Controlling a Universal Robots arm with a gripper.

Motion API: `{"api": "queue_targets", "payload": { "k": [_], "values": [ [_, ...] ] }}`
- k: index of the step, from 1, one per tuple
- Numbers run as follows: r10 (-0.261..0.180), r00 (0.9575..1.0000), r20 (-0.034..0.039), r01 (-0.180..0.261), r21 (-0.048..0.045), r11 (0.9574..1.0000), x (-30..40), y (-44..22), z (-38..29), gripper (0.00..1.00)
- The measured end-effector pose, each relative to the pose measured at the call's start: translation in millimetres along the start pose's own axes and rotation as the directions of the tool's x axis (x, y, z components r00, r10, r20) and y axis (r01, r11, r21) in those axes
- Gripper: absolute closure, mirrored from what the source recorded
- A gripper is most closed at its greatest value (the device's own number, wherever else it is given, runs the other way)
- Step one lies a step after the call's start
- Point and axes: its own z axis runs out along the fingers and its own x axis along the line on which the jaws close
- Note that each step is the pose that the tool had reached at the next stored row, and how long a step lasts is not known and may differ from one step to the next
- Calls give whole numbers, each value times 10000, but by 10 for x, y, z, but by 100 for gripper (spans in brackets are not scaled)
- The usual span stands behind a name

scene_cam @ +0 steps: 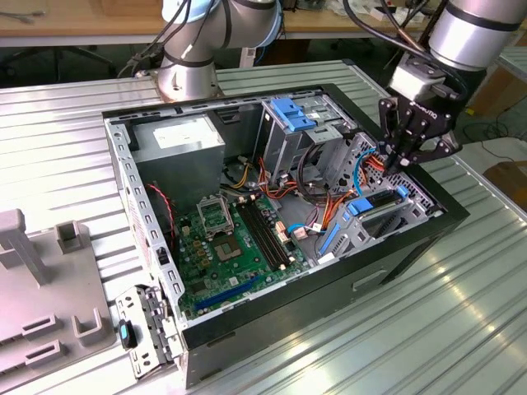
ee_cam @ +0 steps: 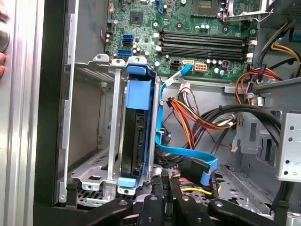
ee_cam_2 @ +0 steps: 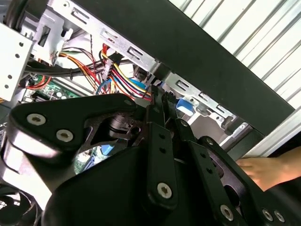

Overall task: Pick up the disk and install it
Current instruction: 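Insert the first disk wire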

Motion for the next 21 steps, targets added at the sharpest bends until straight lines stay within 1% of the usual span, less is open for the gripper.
{"api": "queue_targets", "payload": {
  "k": [1,5,7,8,9,10,11,14,16,18,21],
  "values": [
    [21,10000,-3,-21,-2,10000,28,3,5,84],
    [249,9997,-8,-249,-17,9997,28,9,23,84],
    [440,9990,-15,-440,-30,9990,27,23,29,84],
    [453,9990,-14,-453,-32,9990,30,33,29,84],
    [455,9990,19,-455,-31,9990,30,47,28,84],
    [459,9989,131,-458,-25,9989,28,74,26,84],
    [460,9988,182,-460,-23,9989,30,89,25,84],
    [471,9987,217,-470,-22,9989,61,94,24,84],
    [486,9986,217,-486,-23,9988,82,97,23,84],
    [569,9982,214,-568,-33,9984,140,103,26,84],
    [569,9981,213,-569,-29,9984,178,151,27,84]
  ]
}}
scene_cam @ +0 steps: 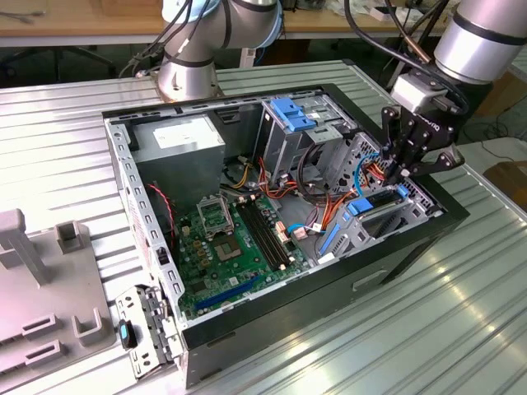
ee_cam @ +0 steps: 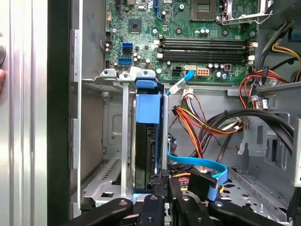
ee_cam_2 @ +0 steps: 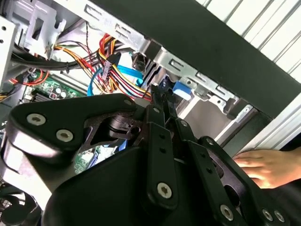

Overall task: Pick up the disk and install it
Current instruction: 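Insert the first disk wire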

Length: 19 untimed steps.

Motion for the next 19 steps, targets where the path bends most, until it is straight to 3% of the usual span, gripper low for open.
{"api": "queue_targets", "payload": {
  "k": [6,14,19],
  "values": [
    [75,10000,-3,-75,-2,10000,51,26,3,84],
    [807,9967,-39,-807,-34,9967,59,18,25,84],
    [687,9976,-30,-687,-30,9976,72,32,26,84]
  ]
}}
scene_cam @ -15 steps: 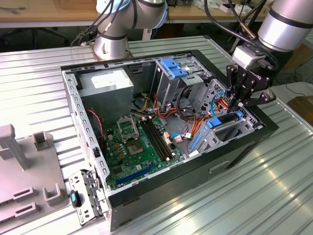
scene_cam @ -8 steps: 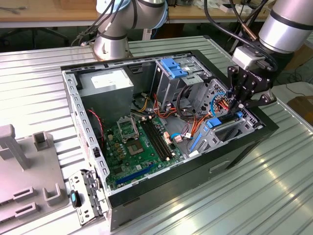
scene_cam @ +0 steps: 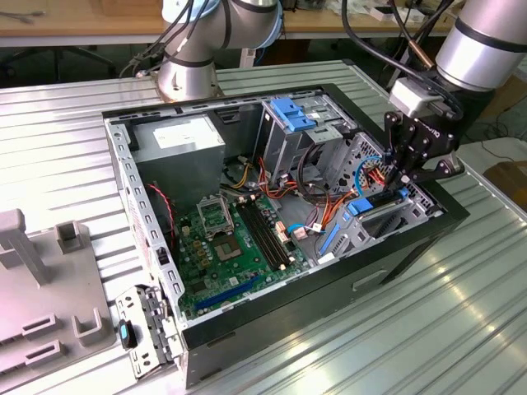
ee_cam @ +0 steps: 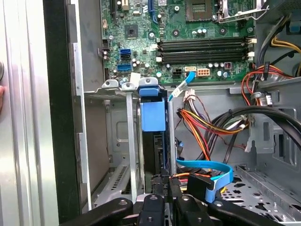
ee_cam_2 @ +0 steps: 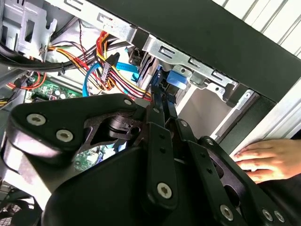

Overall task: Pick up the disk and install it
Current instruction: 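Insert the first disk wire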

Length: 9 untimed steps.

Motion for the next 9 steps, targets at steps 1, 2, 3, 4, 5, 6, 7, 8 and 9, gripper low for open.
{"api": "queue_targets", "payload": {
  "k": [1,2,3,4,5,6,7,8,9],
  "values": [
    [-106,9999,5,106,5,9999,1,3,0,84],
    [-208,9998,7,208,10,9998,2,5,0,84],
    [-336,9994,11,336,16,9994,3,5,1,84],
    [-487,9988,17,487,23,9988,3,6,2,84],
    [-572,9984,22,572,28,9984,7,9,5,84],
    [-599,9982,24,599,31,9982,6,13,10,84],
    [-602,9982,23,602,32,9982,6,14,14,84],
    [-622,9981,24,622,34,9981,7,16,20,84],
    [-662,9978,25,662,38,9978,7,18,20,84]
  ]
}}
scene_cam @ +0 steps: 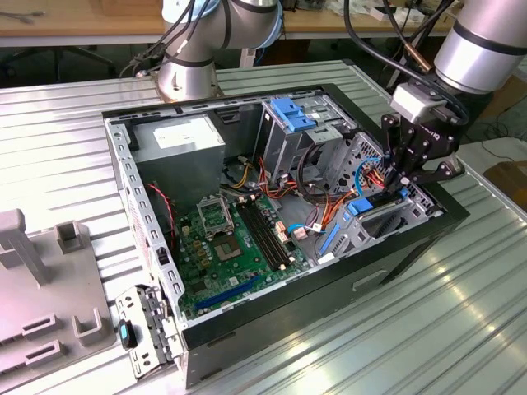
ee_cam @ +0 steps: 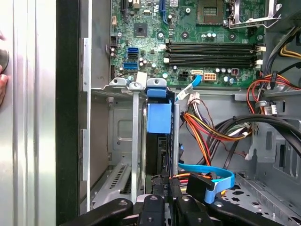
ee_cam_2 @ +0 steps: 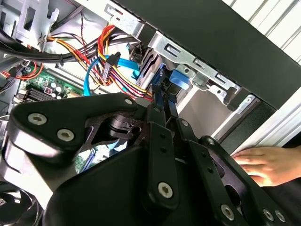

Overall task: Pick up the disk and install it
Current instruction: 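Insert the first disk wire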

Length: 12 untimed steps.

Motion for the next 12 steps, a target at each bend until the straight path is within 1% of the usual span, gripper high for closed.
{"api": "queue_targets", "payload": {
  "k": [6,12],
  "values": [
    [9,10000,-20,-9,1,10000,2,2,-1,84],
    [10,10000,-18,-10,1,10000,18,2,2,84]
  ]
}}
